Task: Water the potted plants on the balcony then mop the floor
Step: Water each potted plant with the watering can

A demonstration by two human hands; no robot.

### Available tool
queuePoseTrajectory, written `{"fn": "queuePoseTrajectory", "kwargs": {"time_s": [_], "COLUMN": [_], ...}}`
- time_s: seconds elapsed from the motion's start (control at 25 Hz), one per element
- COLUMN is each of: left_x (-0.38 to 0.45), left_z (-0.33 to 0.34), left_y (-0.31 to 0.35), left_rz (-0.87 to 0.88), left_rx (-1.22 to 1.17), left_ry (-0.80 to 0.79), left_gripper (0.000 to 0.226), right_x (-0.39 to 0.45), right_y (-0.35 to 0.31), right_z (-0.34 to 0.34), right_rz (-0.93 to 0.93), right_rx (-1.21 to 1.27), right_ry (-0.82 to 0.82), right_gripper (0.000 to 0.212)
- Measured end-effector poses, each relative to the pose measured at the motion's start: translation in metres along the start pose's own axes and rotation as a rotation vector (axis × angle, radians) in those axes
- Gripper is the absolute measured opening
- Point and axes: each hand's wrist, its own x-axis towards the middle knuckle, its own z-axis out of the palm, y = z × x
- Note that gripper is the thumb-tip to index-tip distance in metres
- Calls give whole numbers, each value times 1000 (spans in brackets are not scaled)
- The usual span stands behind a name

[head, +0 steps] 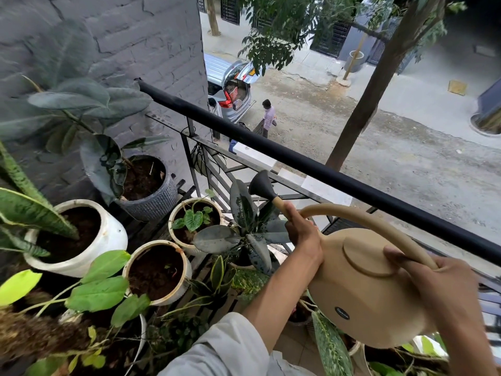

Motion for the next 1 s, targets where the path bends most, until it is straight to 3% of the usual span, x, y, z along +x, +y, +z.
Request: {"fn": "queuePoseTrajectory", "kwargs": {"time_s": [0.2, 0.36, 0.48, 0.8, 1.0], "left_x": [-4, 0, 7, 5, 14], "left_z": [-18, -40, -50, -66, -60], "left_y": [4, 12, 19, 46, 37], "left_rz": [-15, -4, -2, 42, 34], "left_rx": [-79, -132, -147, -220, -221], "left_ry": [32, 59, 80, 88, 99], "left_gripper": [132, 117, 121, 102, 114], "right_x": [-2, -12, -12, -11, -9], "right_y": [-7, -14, -18, -29, -29], "right_z": [5, 20, 30, 50, 47], "right_rz": [-34, -47, -71, -152, -141], "right_rx": [-24, -16, -24, -31, -32], "right_ry": [-9, -90, -129, -185, -187], "right_gripper": [45, 41, 42, 35, 37]}}
